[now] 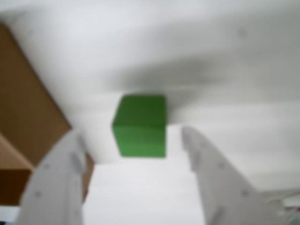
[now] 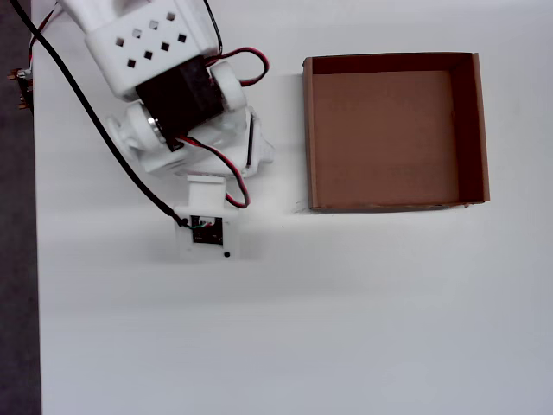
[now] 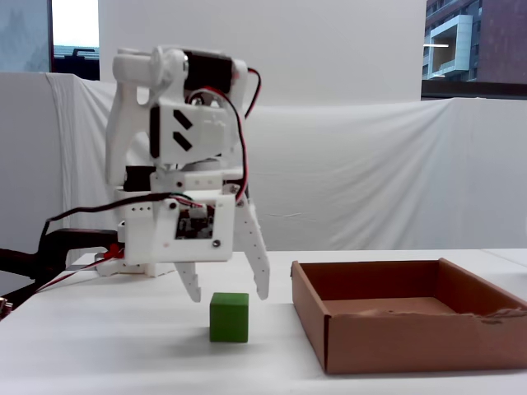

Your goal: Grasp a green cube and put it in a box.

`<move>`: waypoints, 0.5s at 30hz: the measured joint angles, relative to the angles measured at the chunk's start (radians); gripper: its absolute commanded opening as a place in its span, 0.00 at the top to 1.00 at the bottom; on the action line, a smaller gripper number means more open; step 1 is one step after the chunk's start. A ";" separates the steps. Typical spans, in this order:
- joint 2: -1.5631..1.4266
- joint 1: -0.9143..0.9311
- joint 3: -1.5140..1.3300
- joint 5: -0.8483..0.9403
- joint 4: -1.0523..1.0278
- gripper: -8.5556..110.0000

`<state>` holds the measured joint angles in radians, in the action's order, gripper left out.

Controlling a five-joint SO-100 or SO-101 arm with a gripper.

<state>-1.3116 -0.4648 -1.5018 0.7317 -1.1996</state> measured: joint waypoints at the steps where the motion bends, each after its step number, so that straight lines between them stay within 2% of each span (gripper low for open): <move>1: 0.000 0.000 0.000 0.000 0.000 0.69; 15: 0.017 -0.046 -0.063 0.006 0.011 0.69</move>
<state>-1.2947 -0.5108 -1.5647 0.7378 -1.1888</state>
